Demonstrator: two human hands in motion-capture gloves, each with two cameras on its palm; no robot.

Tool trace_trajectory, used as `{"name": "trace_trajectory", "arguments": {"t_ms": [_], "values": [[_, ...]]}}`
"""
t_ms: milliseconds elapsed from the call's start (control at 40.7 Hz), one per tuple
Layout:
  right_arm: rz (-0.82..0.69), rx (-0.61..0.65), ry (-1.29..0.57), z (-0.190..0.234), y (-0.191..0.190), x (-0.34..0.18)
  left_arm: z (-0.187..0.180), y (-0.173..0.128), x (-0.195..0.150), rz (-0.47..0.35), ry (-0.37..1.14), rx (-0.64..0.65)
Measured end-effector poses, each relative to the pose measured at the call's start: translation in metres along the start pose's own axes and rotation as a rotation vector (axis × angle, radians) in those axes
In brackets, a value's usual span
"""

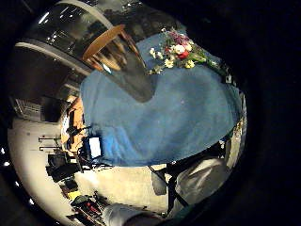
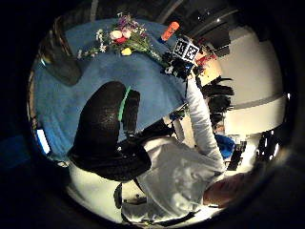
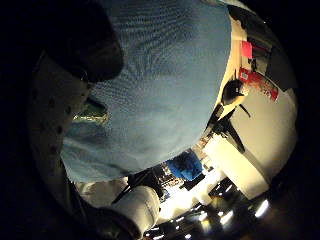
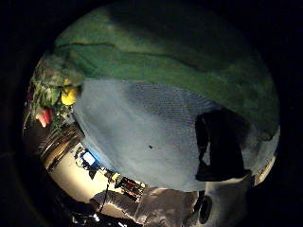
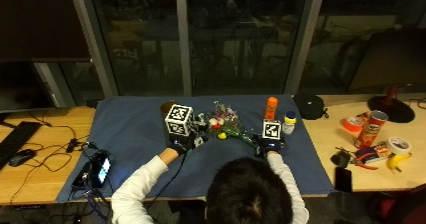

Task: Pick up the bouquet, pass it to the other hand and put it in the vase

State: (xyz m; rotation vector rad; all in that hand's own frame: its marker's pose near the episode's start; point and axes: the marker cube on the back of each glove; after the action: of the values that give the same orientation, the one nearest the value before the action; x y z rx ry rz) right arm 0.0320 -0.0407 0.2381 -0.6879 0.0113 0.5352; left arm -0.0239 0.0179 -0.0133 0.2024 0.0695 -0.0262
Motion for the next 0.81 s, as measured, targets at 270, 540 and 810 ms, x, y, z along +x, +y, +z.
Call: {"name": "trace_trajectory", "arguments": {"t_ms": [270,540,810], "values": [[-0.009,0.166,-0.042,-0.003,-0.008,0.0,0.0,0.003,-0.005,-0.014,-0.003,0.005],[-0.091,0.514,-0.108,-0.018,-0.014,-0.004,-0.008,0.008,-0.009,-0.031,-0.004,0.012],[-0.013,0.978,-0.274,-0.044,0.001,0.0,-0.009,0.006,-0.02,-0.106,0.023,0.005]]}}
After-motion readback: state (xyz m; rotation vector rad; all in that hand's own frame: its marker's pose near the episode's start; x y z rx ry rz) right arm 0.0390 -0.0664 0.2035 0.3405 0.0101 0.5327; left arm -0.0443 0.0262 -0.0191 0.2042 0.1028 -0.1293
